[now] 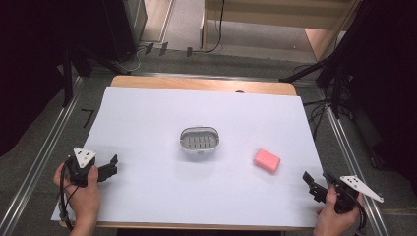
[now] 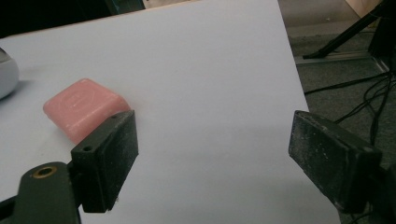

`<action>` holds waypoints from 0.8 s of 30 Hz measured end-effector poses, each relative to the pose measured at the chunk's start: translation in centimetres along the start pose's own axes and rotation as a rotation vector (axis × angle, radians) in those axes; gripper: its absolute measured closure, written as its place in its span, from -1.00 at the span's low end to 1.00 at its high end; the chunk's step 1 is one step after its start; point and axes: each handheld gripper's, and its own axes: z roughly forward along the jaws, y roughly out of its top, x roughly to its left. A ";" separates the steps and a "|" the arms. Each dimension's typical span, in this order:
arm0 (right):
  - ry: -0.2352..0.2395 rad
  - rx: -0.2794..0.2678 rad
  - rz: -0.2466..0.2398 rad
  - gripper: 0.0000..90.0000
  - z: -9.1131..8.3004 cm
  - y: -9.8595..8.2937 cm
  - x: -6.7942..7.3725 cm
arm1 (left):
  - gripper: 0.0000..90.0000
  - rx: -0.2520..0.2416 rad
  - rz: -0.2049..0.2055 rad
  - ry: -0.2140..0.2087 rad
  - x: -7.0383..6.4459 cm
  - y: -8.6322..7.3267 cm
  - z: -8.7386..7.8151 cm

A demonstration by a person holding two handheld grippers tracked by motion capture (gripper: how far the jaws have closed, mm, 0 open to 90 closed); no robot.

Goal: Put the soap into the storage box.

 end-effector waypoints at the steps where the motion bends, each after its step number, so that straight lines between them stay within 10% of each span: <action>1: -0.011 -0.003 -0.013 -0.66 0.0 0.0 0.2 | -0.77 0.002 0.004 0.002 0.0 0.0 0.0; 10: -0.028 0.041 -0.094 -0.66 0.4 0.1 1.0 | -0.77 0.006 0.032 0.011 -0.3 0.0 0.1; 16: 0.059 0.094 -0.118 -0.76 0.8 0.5 1.3 | -0.77 0.007 0.041 0.014 -0.4 0.0 0.0; 24: 0.080 0.338 -0.305 -1.00 2.6 1.8 3.0 | -0.76 -0.001 0.056 0.016 -0.6 0.0 0.0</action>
